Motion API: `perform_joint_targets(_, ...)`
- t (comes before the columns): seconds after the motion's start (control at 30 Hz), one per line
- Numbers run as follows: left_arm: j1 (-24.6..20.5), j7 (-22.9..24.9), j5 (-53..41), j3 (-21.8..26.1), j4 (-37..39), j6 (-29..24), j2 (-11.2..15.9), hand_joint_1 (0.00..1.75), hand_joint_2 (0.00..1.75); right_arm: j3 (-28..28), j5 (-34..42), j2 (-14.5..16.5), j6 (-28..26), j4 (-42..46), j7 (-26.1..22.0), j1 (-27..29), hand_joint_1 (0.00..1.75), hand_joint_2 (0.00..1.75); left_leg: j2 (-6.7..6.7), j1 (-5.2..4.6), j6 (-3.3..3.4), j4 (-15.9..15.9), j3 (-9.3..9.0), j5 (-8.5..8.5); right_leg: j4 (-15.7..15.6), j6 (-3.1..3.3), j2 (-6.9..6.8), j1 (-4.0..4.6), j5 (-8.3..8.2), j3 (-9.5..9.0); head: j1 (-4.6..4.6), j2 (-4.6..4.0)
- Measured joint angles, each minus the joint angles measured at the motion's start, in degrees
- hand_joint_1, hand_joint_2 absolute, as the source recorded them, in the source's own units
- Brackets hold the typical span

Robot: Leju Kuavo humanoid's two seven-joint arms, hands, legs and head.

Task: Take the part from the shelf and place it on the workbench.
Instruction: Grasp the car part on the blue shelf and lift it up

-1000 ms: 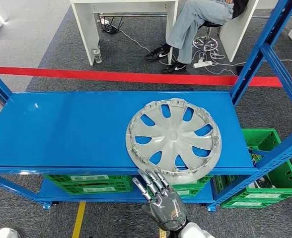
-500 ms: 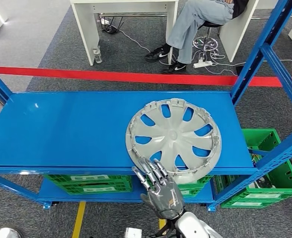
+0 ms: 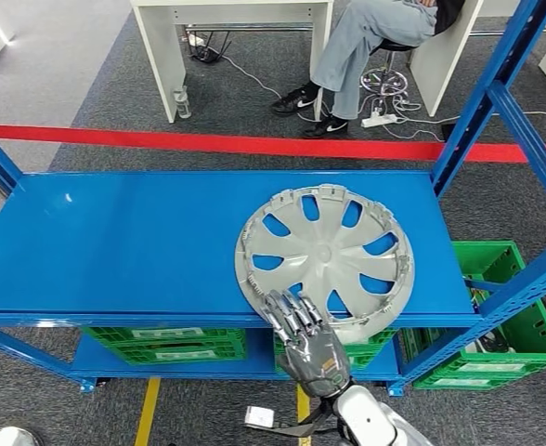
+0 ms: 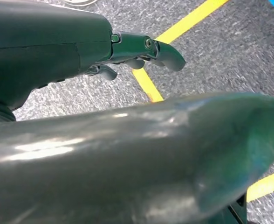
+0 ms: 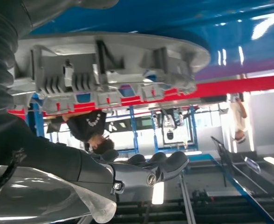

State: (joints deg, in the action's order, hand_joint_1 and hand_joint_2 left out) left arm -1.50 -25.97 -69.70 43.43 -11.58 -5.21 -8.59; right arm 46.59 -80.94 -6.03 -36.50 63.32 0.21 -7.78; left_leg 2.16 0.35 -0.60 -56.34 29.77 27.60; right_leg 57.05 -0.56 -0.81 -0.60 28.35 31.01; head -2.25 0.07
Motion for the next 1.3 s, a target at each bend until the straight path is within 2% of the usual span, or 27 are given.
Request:
perform_joint_targets(0.37, 0.1, -1.0, 1.1, 1.1, 0.0, 3.4, 0.4, 0.00, 0.00, -1.8, -0.9, 0.0, 1.7, -4.0, 0.1, -1.1, 0.00, 1.75, 0.00, 0.00, 0.00, 0.0, 0.00, 0.00, 0.0, 0.00, 0.00, 0.00, 0.00, 0.00, 0.00, 0.00)
perform_joint_targets(1.3, 0.2, -1.7, 1.7, 2.2, 0.0, 4.3, 0.8, 0.00, 0.00, -5.8, -1.4, 0.2, 2.6, -7.2, 0.1, -2.3, 0.00, 1.75, 0.00, 0.00, 0.00, 0.0, 0.00, 0.00, 0.0, 0.00, 0.00, 0.00, 0.00, 0.00, 0.00, 0.00)
